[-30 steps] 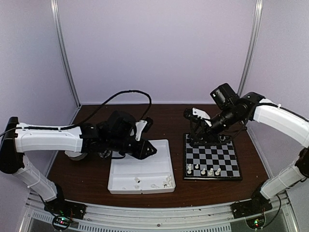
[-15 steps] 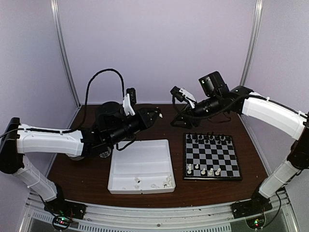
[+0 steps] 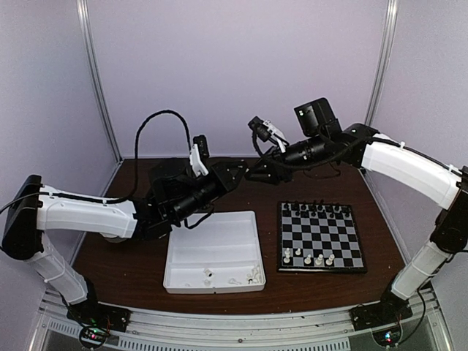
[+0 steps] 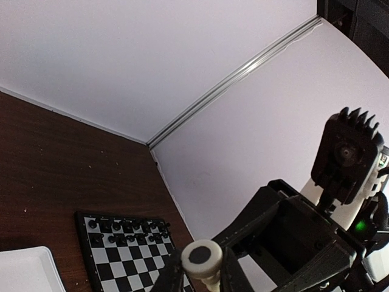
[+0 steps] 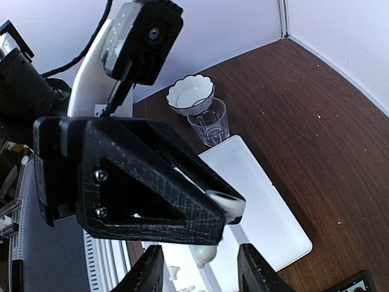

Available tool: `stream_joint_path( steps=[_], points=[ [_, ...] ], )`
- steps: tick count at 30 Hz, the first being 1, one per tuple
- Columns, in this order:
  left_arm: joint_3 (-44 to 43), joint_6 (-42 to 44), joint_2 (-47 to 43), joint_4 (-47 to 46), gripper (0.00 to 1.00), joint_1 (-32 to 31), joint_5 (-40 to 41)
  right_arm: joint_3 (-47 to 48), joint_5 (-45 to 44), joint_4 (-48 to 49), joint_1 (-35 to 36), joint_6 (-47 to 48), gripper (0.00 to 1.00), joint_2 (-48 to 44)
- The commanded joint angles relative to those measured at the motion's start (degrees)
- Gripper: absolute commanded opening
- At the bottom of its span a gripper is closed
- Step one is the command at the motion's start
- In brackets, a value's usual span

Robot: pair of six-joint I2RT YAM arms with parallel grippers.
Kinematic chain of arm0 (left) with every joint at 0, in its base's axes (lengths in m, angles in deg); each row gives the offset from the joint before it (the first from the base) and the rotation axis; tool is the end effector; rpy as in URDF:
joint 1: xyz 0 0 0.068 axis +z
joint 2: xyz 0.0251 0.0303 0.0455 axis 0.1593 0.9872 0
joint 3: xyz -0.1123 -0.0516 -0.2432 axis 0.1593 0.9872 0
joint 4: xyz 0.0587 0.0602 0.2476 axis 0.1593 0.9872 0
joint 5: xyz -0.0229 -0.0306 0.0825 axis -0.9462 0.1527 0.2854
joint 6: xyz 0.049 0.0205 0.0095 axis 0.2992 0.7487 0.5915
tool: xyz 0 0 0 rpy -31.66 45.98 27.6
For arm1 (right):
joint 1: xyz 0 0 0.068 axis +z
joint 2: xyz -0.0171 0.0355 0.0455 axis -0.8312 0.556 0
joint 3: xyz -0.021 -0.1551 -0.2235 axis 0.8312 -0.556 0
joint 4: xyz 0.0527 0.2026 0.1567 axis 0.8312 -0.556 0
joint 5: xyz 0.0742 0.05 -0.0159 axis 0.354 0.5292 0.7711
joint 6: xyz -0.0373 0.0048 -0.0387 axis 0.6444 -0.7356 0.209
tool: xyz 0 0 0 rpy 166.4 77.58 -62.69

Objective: Set up the chess pieces on the board
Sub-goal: Pass from the left arm to the right

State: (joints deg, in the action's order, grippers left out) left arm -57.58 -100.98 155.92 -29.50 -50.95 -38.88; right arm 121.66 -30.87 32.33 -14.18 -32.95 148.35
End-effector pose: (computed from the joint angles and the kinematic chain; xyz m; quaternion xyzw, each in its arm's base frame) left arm 0.1867 -0.3088 0.3024 -0.0743 0.6750 -0.5890 0.4382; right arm 0.2471 0.2538 0.3722 -0.4602 0.7085 0.4346 0.3120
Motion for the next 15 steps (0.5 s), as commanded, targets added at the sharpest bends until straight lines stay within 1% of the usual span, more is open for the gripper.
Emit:
stream_joint_path(
  steps=[1, 9, 12, 15],
  points=[
    [-0.8, -1.3, 1.0, -4.2, 0.06, -0.3, -0.6, 1.6, 1.4, 1.7, 0.4, -1.2, 0.39, 0.9],
    [-0.5, -1.9, 1.2, -4.5, 0.07, -0.3, -0.8, 1.4, -0.3, 1.7, 0.4, -1.2, 0.13, 1.0],
    [-0.4, -2.3, 1.6, -4.9, 0.07, -0.3, -1.3, 1.0, -1.3, 1.8, 0.4, -1.2, 0.11, 1.1],
    [-0.5, -2.6, 1.9, -5.3, 0.07, -0.3, -1.6, 0.9, -1.8, 2.1, 0.4, -1.6, 0.13, 1.3]
  ],
)
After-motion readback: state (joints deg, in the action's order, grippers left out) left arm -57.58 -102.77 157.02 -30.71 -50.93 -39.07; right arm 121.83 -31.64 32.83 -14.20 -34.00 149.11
